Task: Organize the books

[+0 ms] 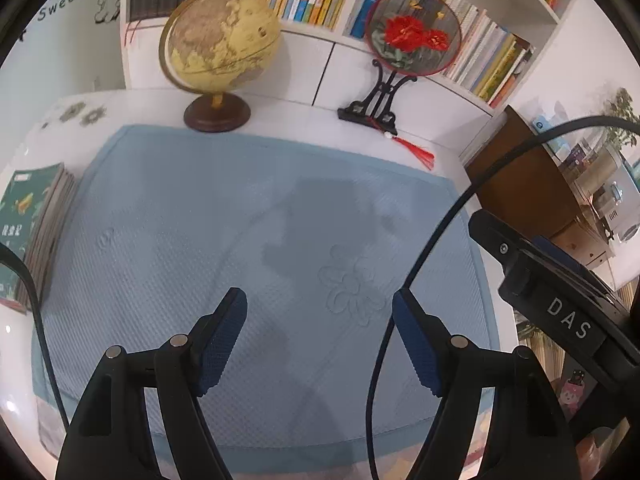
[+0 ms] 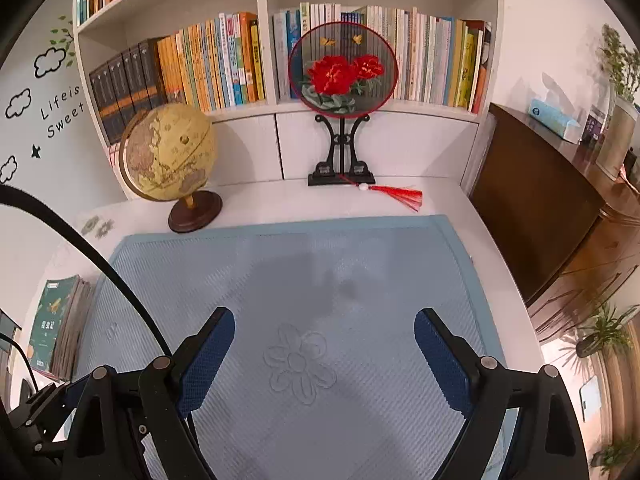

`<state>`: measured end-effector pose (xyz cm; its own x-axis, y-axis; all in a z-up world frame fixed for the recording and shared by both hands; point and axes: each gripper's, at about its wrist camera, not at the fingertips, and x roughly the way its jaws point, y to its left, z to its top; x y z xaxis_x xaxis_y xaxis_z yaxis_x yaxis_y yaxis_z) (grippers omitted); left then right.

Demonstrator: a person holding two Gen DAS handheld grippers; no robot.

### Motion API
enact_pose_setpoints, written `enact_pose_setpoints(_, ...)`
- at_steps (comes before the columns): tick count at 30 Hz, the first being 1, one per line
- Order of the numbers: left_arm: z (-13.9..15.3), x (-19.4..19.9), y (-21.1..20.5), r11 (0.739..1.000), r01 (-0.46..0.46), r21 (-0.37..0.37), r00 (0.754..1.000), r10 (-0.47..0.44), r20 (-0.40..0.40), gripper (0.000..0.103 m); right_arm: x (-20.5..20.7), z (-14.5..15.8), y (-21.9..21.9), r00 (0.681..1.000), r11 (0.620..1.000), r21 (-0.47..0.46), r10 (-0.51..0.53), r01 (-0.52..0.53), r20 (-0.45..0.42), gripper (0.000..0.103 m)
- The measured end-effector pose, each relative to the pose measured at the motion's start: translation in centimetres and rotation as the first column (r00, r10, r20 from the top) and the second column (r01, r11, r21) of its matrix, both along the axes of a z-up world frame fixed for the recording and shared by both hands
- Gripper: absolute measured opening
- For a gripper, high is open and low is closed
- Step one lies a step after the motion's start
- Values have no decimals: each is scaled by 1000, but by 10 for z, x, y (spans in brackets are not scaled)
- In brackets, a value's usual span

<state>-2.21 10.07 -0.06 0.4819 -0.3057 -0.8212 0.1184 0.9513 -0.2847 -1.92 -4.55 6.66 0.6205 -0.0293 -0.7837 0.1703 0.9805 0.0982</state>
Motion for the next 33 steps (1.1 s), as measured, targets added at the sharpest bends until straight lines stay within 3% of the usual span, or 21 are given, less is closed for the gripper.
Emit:
enact_pose_setpoints(9,-2,-1,3,1000,10,29,1000,-10,-4,74,-1,-3,4,1000,1000,8,6,-6,-17,90)
enact_pose_setpoints(19,11,-10,3,997,1,83,997,-7,76,74,-4,2,8,1000,1000,2,20,-20,9,90)
enact_pose_setpoints(33,20,-17,5,993,-1,114,993,-12,116,74,-10,6,10,999,1000,18,25,-26,30,90)
